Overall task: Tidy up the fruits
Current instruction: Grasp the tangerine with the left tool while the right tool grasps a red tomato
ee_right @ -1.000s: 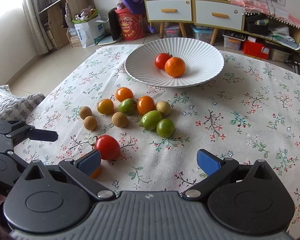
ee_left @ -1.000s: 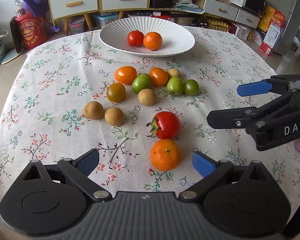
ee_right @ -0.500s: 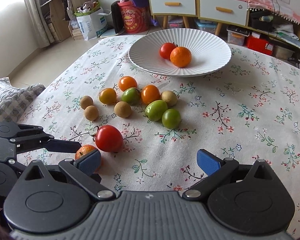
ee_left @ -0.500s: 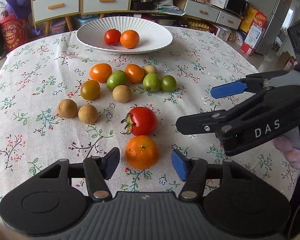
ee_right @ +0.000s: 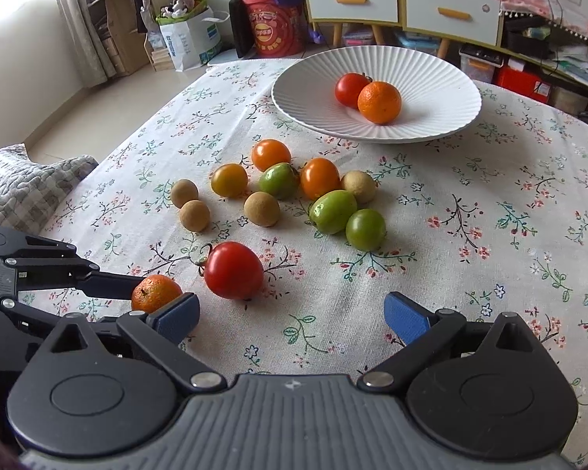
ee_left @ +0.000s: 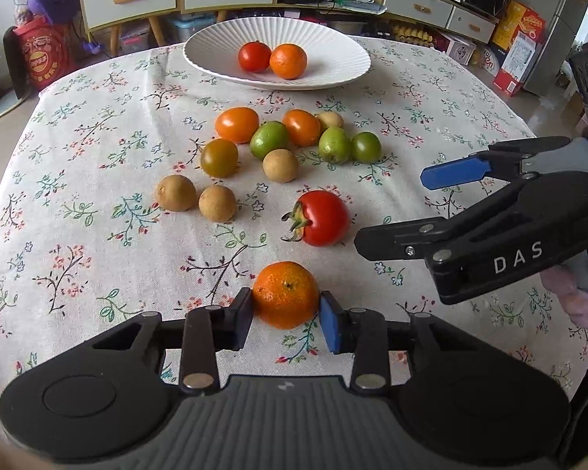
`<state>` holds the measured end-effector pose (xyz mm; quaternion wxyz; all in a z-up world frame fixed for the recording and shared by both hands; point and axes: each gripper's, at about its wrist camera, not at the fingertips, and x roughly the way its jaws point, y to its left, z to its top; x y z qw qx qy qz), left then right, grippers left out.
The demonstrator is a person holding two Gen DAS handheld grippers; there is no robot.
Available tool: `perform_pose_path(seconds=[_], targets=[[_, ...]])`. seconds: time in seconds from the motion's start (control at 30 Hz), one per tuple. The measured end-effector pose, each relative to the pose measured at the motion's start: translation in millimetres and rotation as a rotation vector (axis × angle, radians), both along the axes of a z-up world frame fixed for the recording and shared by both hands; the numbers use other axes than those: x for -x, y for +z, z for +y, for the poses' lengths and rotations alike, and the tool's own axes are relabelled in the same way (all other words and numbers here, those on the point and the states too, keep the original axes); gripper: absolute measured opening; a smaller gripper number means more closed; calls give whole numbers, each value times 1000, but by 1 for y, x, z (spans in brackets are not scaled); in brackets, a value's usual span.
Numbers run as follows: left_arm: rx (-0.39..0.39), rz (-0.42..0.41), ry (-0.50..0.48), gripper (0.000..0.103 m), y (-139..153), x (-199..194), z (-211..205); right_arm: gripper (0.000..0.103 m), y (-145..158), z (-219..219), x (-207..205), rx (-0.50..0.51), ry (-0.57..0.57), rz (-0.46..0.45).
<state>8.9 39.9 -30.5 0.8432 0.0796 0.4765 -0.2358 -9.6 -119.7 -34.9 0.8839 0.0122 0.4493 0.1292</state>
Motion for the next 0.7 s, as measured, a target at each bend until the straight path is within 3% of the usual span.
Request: perform_pose_path(seconds=[0.17,0.53,0.7], targets=[[-6,6,14,27,1,2,9,94,-2,13,-3,-6,33,4],[-21,9,24,27,3,3,15,63,-4,37,-10,-24,107,2],[-20,6,25,27,3,4,15,56,-5,43,-9,-20,132,-3]])
